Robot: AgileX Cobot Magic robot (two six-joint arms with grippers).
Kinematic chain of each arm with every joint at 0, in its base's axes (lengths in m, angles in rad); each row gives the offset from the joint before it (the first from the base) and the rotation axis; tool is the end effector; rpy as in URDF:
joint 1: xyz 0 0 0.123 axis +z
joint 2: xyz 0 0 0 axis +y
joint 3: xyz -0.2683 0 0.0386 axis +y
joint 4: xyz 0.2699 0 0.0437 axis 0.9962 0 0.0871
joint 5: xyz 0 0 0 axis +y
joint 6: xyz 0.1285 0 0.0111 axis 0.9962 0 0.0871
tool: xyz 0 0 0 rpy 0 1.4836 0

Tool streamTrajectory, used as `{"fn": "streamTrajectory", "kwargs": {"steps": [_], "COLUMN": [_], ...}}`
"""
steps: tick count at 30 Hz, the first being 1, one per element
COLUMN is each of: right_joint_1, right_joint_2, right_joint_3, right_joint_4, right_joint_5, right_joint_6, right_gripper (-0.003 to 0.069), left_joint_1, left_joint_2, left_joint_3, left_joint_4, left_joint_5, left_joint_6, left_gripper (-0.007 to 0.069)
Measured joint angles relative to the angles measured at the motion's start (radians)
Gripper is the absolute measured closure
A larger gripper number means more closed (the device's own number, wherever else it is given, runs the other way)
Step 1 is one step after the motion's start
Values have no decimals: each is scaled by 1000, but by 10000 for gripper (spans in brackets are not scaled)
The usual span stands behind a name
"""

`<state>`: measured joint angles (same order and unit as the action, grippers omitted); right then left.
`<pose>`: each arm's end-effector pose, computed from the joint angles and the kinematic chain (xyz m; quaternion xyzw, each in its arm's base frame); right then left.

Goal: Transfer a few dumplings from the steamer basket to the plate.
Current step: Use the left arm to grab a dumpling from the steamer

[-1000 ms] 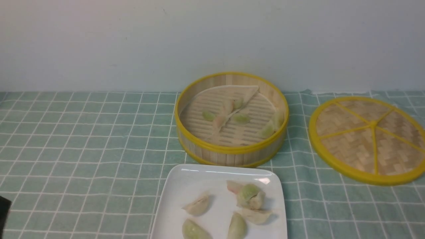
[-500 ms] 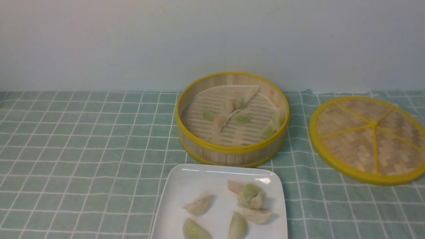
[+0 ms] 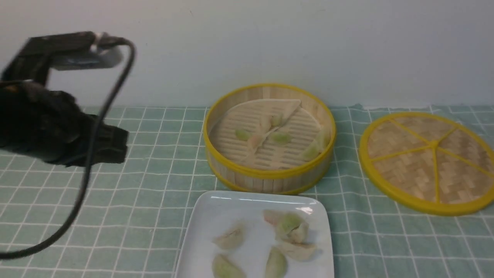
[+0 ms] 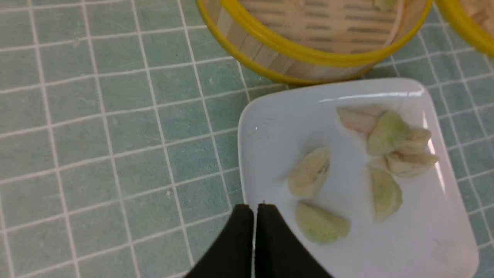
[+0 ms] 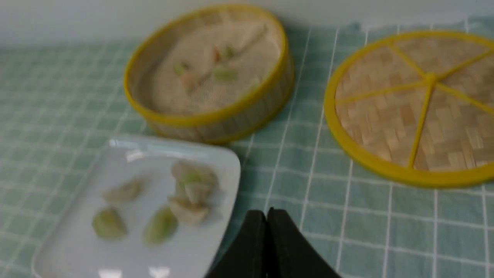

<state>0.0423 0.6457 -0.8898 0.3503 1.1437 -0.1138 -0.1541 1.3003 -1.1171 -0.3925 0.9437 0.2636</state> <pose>0.1447 0.0465 0.3359 -0.0630 0.9126 0.1609 0.3705 0.2951 -0.0863 0.2823 0.1288 0.9402 -0.1680 0.2670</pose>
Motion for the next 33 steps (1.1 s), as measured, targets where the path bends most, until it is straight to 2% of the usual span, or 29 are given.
{"fn": "streamTrajectory", "kwargs": {"steps": [4,8,15,16,18,23,25,30,33], "right_joint_1": [0,0,0,0,0,0,0,0,0], "right_joint_2": [96,122,122,122,122,122,122,122,122], "right_joint_3": [-42,-42,-42,-42,-42,-42,-42,-42,-42], "right_joint_4": [-4,-4,-8,-8,-8,-8,-11,-19,-21], "right_joint_5": [40,40,40,42,54,69,75,88,95], "right_joint_6": [-49,-67,-70,-70,-65,-49,-41,-29,-28], "right_gripper": [672,672,672,672,672,672,672,672,672], "left_joint_1": [-128,-206,-268,-270,-290,-312,-317,-319,-319], "left_joint_2": [160,341,686,686,803,943,992,1054,1079], "left_joint_3": [-124,-293,-641,-641,-765,-917,-958,-976,-979], "left_joint_4": [55,95,185,188,224,245,249,259,278], "left_joint_5": [-10,-9,73,73,104,121,106,5,-47], "left_joint_6": [11,23,29,29,29,29,29,21,9], "left_gripper": [631,631,626,626,592,475,385,250,223]}}
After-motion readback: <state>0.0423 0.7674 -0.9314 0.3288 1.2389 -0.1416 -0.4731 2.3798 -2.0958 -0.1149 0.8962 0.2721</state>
